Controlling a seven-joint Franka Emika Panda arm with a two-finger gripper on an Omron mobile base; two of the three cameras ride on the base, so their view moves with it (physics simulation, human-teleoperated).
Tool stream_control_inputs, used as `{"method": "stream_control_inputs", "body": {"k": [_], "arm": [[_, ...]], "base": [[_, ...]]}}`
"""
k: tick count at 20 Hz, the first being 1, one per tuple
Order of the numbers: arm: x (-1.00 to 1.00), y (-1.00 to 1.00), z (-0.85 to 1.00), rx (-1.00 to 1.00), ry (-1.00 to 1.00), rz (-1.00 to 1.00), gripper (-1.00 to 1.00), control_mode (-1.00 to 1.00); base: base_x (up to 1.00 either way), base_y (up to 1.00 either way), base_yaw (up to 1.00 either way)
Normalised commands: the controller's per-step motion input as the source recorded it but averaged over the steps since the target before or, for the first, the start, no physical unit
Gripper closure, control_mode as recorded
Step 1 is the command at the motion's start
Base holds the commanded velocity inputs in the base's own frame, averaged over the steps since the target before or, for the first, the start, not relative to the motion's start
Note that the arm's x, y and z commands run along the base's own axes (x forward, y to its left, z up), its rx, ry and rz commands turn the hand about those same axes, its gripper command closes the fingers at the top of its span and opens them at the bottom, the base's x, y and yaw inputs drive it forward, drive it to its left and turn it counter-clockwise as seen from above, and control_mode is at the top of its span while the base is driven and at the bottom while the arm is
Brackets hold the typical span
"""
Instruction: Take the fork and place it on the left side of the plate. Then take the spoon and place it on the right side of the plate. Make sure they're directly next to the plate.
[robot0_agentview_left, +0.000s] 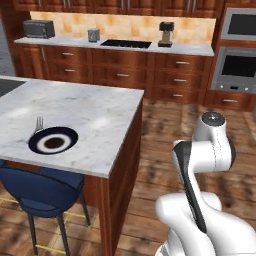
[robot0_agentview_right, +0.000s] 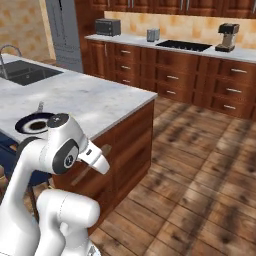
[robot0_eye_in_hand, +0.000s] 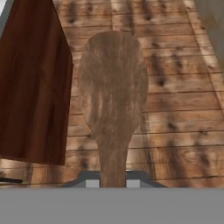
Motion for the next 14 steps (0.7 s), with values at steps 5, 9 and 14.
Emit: {"method": "stream_control_inputs", "body": {"k": [5, 9, 14], "arm": [[0.0, 0.0, 0.0, 0.0, 0.0, 0.0, 1.0, 1.0], [0.0, 0.0, 0.0, 0.0, 0.0, 0.0, 1.0, 1.0], [0.0, 0.0, 0.0, 0.0, 0.0, 0.0, 1.0, 1.0]], "base": [[-0.01, 0.76, -0.05], [0.0, 0.75, -0.07], [0.0, 0.68, -0.07]]}}
